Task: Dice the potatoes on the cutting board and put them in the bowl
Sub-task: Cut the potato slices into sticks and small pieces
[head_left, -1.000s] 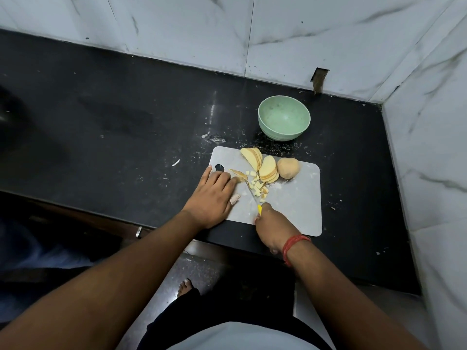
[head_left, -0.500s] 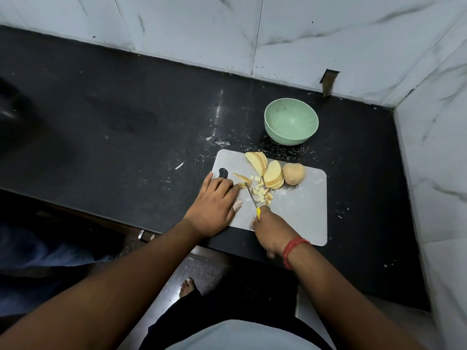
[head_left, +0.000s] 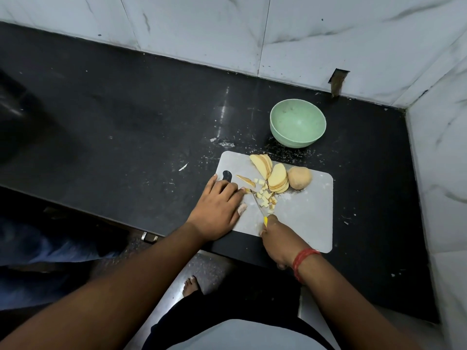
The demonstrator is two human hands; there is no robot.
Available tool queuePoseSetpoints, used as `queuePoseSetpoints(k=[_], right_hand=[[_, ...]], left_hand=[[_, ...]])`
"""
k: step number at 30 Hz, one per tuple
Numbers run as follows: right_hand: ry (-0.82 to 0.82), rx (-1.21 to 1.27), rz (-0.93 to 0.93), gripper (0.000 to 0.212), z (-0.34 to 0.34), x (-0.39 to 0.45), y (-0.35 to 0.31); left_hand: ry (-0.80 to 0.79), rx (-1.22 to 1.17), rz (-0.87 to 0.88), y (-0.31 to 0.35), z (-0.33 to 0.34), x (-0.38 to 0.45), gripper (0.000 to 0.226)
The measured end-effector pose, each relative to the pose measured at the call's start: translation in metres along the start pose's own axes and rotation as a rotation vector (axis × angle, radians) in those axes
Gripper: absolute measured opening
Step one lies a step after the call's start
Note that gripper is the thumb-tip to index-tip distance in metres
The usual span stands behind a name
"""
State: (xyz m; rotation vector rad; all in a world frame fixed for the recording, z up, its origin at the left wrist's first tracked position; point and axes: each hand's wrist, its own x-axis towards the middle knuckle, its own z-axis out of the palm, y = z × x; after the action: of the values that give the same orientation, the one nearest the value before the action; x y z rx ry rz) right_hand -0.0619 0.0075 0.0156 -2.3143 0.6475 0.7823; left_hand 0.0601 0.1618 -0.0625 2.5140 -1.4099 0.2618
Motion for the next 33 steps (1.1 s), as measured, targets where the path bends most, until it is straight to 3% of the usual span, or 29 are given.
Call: queuePoseSetpoints(k=[14,20,33], right_hand=[[0.022,-0.048,0.009,0.008,0.002,-0.011,0.009],[0.086,0.06,-0.015,0.016,-0.007,-0.014,-0.003],[-0.017,0.016,0.011,0.029,-0.008,0.003,-0.018]], left_hand=[[0.024,-0.014,-0.001,0.0,0.0,-0.001,0.045],[0.047,-0.01,-0.011,0.001,0.001,-0.004,0.046],[0.064,0.011,0.001,0.0,0.0,-0.005,0.043]])
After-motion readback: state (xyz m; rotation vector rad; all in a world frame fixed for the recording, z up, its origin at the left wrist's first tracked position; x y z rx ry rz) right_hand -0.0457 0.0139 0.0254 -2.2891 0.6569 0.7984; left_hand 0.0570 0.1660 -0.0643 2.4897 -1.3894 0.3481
